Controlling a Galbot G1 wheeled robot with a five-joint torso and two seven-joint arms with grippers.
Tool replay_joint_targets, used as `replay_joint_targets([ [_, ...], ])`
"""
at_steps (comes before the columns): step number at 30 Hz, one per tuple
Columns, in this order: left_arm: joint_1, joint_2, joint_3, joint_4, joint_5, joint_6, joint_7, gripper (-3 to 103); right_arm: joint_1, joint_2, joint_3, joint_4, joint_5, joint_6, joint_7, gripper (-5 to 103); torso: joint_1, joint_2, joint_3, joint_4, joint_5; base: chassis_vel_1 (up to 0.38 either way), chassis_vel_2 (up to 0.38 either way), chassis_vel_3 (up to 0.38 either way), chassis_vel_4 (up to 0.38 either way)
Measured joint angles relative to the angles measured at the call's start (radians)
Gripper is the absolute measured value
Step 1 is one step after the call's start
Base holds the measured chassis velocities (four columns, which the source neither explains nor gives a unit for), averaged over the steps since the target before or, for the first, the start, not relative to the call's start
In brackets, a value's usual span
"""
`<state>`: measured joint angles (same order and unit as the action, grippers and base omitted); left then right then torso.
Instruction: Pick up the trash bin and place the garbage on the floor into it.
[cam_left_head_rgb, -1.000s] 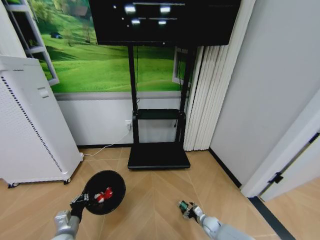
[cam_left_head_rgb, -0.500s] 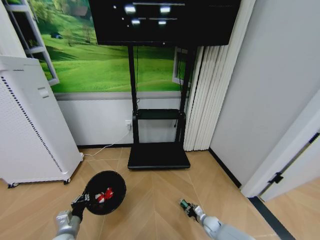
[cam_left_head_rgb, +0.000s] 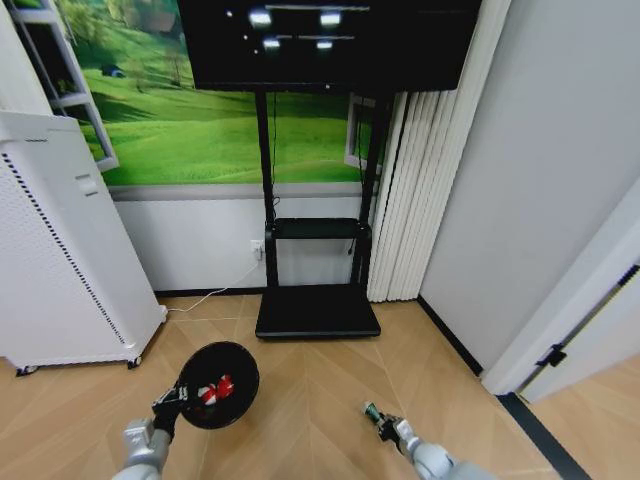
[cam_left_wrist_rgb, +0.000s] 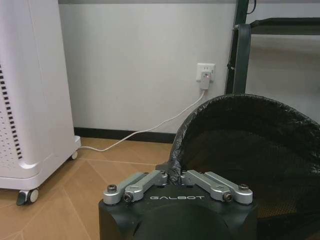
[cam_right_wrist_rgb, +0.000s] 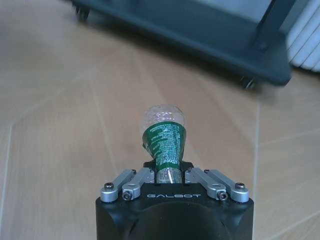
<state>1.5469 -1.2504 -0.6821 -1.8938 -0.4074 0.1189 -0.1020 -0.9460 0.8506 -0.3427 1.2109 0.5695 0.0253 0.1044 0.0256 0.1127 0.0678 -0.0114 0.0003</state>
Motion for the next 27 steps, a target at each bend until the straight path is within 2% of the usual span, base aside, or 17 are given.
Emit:
replay_joint_targets([
  [7, -0.072, -0.003, 0.056, 0.024, 0.008, 0.025, -0.019, 3, -0.018, -0.074, 0.15, 0.125, 0.03, 0.011, -0.011, 21, 0.0, 0.0, 0.0, -0.0001, -0.0004, 0.0, 0.0, 0.0, 0.0],
  [16, -0.131, -0.01, 0.106, 0.071, 0.021, 0.03, -0.03, 3, -0.061, -0.18, 0.249, 0.293, 0.075, 0.051, -0.061, 21, 0.0, 0.0, 0.0, -0.0001, -0.0003, 0.0, 0.0, 0.0, 0.0],
  [22, -0.191, -0.037, 0.143, 0.108, 0.021, 0.039, -0.043, 3, -0.075, -0.201, 0.272, 0.394, 0.085, 0.088, -0.088, 21, 0.0, 0.0, 0.0, 0.0001, -0.0002, 0.0, 0.0, 0.0, 0.0],
  [27, -0.306, -0.069, 0.194, 0.175, 0.015, 0.051, -0.069, 3, -0.06, -0.165, 0.261, 0.493, 0.106, 0.116, -0.133, 21, 0.0, 0.0, 0.0, 0.0001, -0.0002, 0.0, 0.0, 0.0, 0.0],
])
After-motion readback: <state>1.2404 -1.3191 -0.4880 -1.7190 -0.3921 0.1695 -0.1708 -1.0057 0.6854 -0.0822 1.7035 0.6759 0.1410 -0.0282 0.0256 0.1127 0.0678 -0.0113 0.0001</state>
